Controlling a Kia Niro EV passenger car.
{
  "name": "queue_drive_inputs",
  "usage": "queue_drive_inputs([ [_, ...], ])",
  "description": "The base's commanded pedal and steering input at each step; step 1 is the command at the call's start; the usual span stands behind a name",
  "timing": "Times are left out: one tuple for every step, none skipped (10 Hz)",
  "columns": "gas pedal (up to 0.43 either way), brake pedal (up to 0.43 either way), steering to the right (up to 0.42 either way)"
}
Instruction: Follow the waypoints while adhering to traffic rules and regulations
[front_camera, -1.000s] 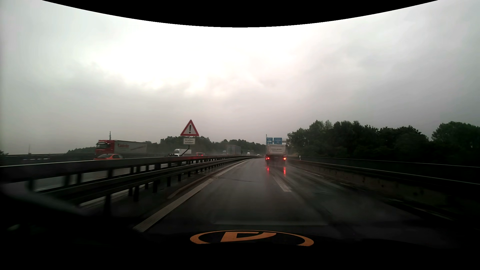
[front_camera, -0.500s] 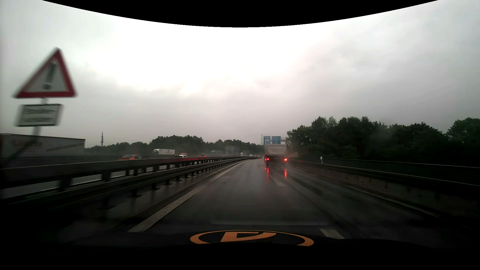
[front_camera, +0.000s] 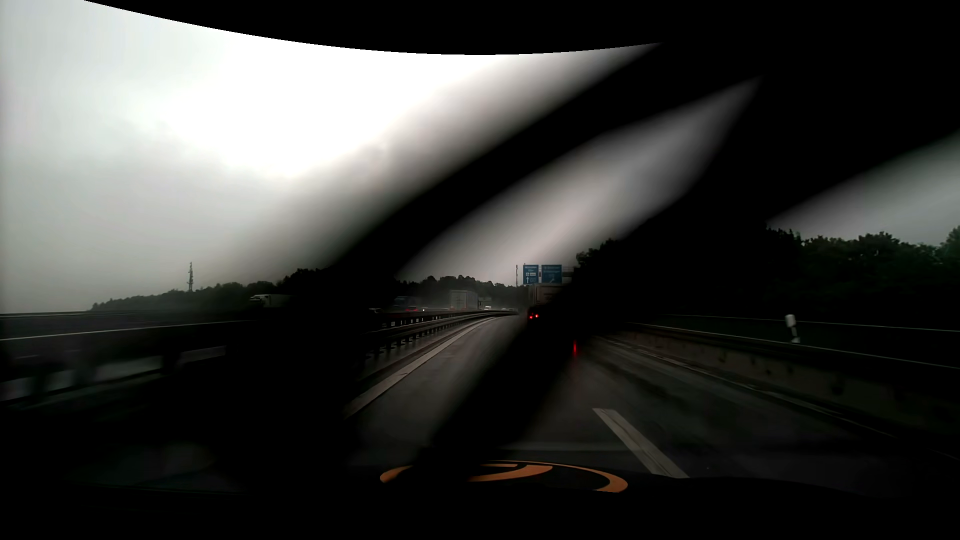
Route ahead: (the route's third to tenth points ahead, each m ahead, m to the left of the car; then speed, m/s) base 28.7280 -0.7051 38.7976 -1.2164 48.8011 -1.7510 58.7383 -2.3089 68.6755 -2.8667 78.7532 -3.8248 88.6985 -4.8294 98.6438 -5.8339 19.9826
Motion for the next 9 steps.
queue_drive_inputs([
  [0.000,0.000,0.007],
  [0.020,0.000,0.007],
  [0.047,0.000,0.007],
  [0.059,0.000,0.007],
  [0.059,0.000,0.007],
  [0.059,0.000,0.007],
  [0.067,0.000,0.006],
  [0.067,0.000,0.005],
  [0.067,0.000,0.005],
])
